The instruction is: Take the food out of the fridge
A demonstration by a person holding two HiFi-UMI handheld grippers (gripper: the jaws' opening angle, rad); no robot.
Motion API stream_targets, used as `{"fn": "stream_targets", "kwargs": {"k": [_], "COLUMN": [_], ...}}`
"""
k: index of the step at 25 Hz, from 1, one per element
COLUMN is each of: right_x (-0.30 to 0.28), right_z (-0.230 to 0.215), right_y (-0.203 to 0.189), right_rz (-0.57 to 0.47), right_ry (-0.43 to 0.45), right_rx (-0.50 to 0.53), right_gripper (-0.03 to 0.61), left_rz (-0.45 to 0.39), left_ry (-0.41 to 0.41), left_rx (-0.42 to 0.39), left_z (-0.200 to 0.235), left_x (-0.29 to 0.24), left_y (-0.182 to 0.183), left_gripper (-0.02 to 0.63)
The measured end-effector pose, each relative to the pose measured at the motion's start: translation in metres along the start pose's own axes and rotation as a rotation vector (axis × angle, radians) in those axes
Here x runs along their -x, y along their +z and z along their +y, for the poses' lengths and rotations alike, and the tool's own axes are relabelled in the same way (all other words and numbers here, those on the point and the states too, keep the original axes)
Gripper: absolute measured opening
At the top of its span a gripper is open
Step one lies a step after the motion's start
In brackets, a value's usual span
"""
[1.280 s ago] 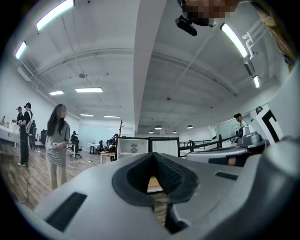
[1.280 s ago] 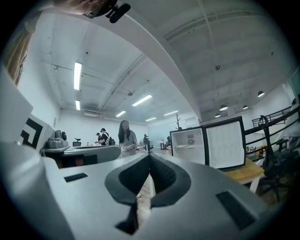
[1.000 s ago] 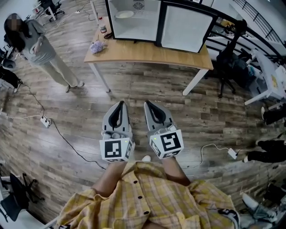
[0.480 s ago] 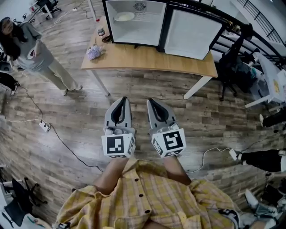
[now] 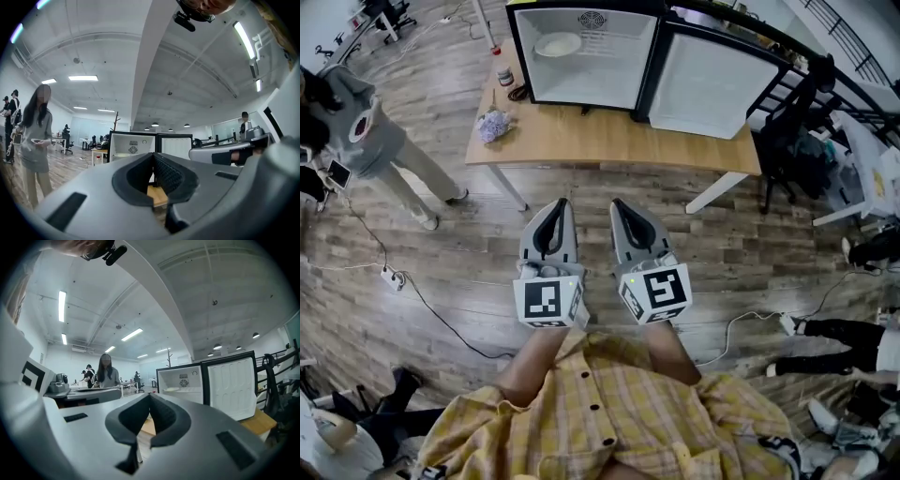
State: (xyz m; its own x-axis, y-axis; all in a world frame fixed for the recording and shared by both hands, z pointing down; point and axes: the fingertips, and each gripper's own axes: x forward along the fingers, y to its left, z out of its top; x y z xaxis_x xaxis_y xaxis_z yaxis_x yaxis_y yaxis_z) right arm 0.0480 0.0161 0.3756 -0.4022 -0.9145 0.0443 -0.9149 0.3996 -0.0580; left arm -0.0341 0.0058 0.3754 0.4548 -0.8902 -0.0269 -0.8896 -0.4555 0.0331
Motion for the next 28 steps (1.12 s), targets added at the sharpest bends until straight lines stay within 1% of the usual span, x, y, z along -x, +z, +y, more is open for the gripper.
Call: {"fn": "stream_targets", "kwargs": {"k": [10, 16, 23, 28], "right_x": [-0.079, -0.120, -0.137, -0.137], "right_z": [-0.012, -0.021, -0.026, -0.023], "right_y": [0.002, 0.002, 0.000, 0.001], "right_rz": [0.010, 0.011, 0.023, 0.033], "right_ry": [-0.034, -0.072, -0.129, -0.132], "right_rx": [0.001, -0.027, -0.030, -0.040], "right_gripper": [0.008, 0.008, 0.008, 0.008], "left_rz": [0.000, 0.007, 0.021, 0.020], "left_ry": [-0.051, -0.074, -0.109, -0.114], "left_rx": [0.023, 0.036, 0.027, 0.034], "left_z": [0.051, 0.084, 0.099, 0.103], "left_x": [-0.060, -0.092, -0.110, -0.112], "left_y": [0.004, 0.004, 0.000, 0.001], "left_gripper": [0.009, 0.009, 0.009, 0.009]}}
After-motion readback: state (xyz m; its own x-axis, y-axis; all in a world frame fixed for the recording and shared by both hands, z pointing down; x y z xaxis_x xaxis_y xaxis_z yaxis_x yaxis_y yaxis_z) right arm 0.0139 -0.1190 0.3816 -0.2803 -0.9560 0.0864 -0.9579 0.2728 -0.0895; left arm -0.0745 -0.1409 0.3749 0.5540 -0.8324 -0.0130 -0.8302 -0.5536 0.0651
